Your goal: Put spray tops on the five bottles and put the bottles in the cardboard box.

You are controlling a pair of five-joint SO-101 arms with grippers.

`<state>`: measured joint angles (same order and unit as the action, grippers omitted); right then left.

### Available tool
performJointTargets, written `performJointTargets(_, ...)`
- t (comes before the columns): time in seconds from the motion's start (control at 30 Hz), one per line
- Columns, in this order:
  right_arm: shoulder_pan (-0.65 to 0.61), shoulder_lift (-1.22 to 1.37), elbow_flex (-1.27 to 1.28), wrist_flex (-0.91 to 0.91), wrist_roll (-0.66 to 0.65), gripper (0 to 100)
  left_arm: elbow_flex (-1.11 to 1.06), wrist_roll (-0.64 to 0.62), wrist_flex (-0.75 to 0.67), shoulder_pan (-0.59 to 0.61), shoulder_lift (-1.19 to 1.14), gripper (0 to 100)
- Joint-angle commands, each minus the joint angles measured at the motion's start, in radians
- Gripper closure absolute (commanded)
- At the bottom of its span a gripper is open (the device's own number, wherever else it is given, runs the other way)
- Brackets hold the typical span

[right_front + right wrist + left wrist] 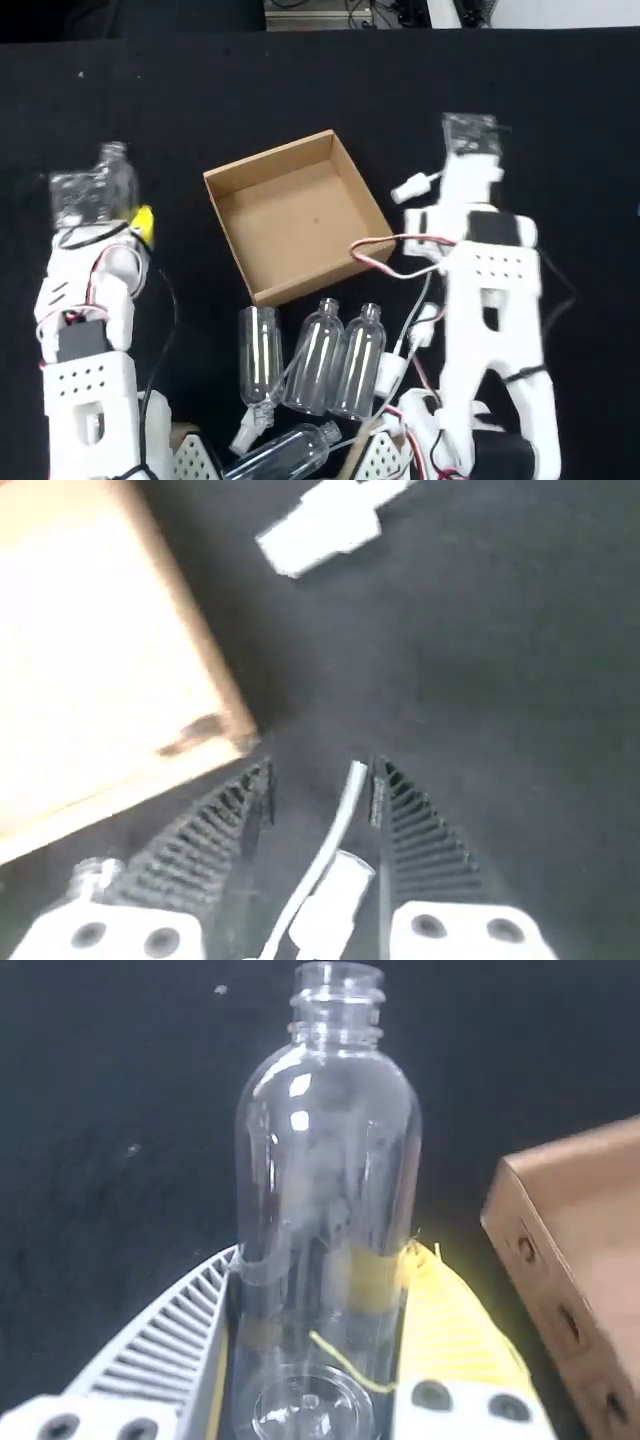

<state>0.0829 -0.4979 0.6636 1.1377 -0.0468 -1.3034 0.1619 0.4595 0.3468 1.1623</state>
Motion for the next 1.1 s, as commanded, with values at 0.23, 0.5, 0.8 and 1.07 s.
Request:
performJointTargets(0.23, -0.25, 0.2, -0.163, -0.101, -0.138, 79.4, -0.2, -0.252, -0.304, 0.031, 0.025, 85)
performJointTargets(0.5, -0.262, 0.478, -0.369, -0.104, -0.198, 80.5, -0.242, -0.304, -0.307, 0.028, 0.025, 85)
performJointTargets(0.8, -0.199, 0.613, -0.389, -0.176, -0.117, 96.9, -0.242, -0.304, -0.302, 0.028, 0.025, 85)
performJointTargets(1.07, -0.198, 0.524, -0.251, -0.167, 0.267, 98.9, -0.243, -0.298, -0.302, 0.033, 0.025, 85)
